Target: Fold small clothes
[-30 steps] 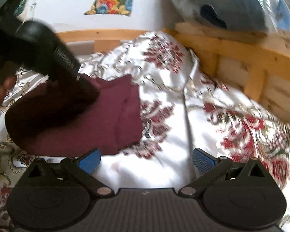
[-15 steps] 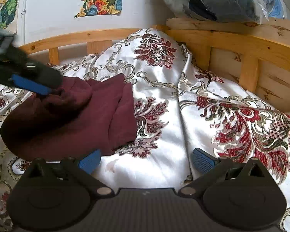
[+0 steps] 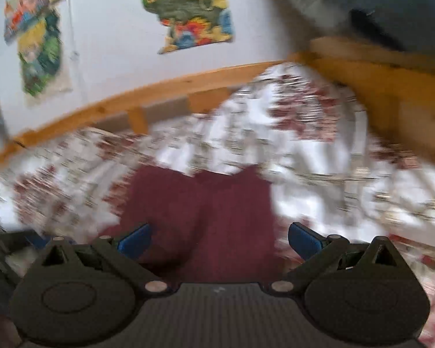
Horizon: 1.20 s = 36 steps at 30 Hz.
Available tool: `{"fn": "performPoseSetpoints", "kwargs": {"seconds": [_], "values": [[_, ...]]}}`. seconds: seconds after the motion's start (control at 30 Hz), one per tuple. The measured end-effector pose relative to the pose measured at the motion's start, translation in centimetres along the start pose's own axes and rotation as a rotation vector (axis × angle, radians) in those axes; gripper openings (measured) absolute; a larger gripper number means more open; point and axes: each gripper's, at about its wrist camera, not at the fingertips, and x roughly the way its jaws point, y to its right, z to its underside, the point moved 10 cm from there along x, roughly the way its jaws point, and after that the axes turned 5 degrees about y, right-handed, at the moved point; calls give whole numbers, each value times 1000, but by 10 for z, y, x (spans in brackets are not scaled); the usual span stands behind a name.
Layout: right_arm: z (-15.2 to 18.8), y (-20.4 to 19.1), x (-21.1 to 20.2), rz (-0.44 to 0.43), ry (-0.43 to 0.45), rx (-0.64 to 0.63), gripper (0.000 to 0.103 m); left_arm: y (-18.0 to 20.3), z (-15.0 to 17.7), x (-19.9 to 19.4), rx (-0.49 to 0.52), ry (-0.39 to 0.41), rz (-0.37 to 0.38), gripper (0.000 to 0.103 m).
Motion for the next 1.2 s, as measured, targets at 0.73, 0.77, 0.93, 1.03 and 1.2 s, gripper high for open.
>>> {"fn": "performPoseSetpoints", "kwargs": {"seconds": [0.73,0.77,0.93,1.03,1.2], "values": [[18,-10,144,-25,-251,111,31,10,18,15,101,17,-27,81],[18,-10,144,-25,-251,111,21,10,18,16,89,18,-17,81],[0,-9,122,25,-150,38,7,14,15,19,40,38,44,81],[-19,-4,98,75,-69,-16,7,20,9,22,15,65,102,81],[-32,18,74,141,-29,-60,7,32,-2,25,-20,86,176,81]]}}
